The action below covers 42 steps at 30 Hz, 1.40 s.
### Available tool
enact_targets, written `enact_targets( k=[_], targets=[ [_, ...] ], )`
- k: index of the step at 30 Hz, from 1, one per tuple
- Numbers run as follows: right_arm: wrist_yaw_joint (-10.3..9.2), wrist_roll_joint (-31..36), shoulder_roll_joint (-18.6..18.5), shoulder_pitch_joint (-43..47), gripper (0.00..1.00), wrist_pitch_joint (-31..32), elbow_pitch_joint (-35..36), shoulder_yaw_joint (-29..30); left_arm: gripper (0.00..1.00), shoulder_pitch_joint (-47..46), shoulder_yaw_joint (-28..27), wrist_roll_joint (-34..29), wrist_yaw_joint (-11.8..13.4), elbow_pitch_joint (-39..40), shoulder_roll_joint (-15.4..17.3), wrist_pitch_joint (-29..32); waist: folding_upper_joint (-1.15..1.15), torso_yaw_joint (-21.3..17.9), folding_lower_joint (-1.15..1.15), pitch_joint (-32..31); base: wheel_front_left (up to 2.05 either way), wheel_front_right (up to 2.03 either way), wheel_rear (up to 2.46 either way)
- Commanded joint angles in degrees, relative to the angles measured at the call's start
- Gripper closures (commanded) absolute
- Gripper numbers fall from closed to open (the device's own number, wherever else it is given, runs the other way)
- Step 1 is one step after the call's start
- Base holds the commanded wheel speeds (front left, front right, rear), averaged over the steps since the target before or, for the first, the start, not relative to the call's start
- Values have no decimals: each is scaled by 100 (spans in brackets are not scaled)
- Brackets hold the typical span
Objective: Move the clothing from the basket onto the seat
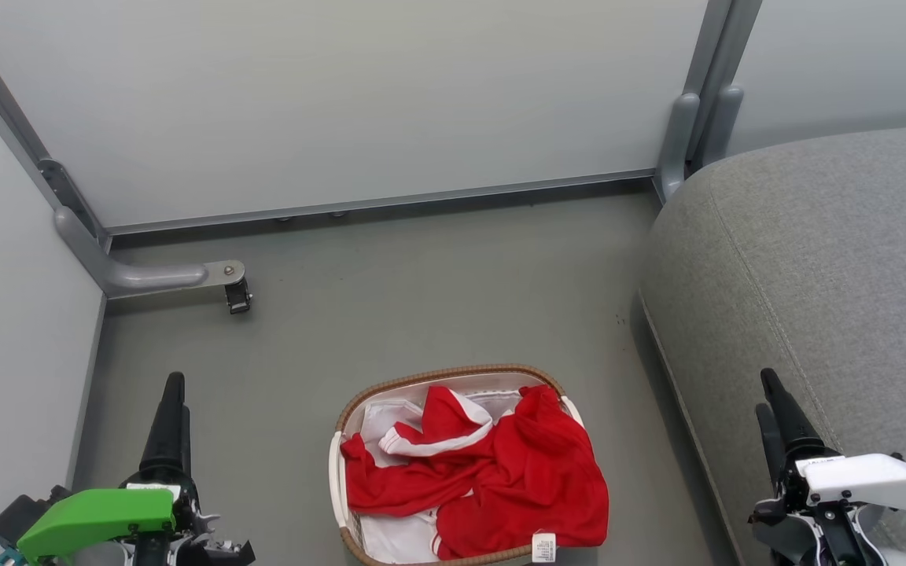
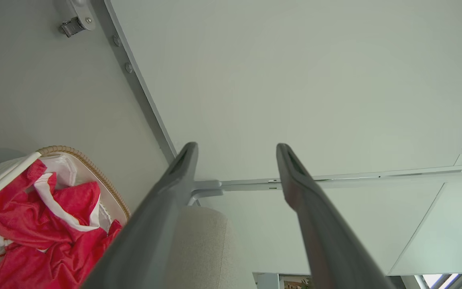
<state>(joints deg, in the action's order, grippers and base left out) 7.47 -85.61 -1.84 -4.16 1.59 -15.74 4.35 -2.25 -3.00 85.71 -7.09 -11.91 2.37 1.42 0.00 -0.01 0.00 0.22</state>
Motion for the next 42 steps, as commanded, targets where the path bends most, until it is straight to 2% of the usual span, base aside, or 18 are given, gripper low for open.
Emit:
enact_targets(
  k=[1, 8, 21, 31, 42],
  targets=[
    [2, 191, -48, -37, 0, -72, 140, -5, 0, 4, 29, -192, -22, 177, 26, -62, 0, 1, 0, 1, 0, 0, 0],
    [2, 1013, -56, -6, 0, -233, 350, 33, 0, 50, 88, -939, -14, 390, 30, -224, 0, 6, 0, 8, 0, 0, 0],
    [2, 2931, -68, 76, 0, -509, 660, -97, 0, 166, 211, -2562, 197, 715, 38, -497, 0, 23, 0, 12, 0, 0, 0],
    [2, 4056, -76, 154, 0, -701, 738, -191, 0, 329, 258, -3655, 240, 658, 44, -687, 0, 49, 0, 11, 0, 0, 0],
    [3, 5029, -85, 180, 0, -890, 665, -260, 0, 458, 304, -4541, 254, 469, 49, -873, 0, 61, 0, 3, 0, 0, 0]
  ],
)
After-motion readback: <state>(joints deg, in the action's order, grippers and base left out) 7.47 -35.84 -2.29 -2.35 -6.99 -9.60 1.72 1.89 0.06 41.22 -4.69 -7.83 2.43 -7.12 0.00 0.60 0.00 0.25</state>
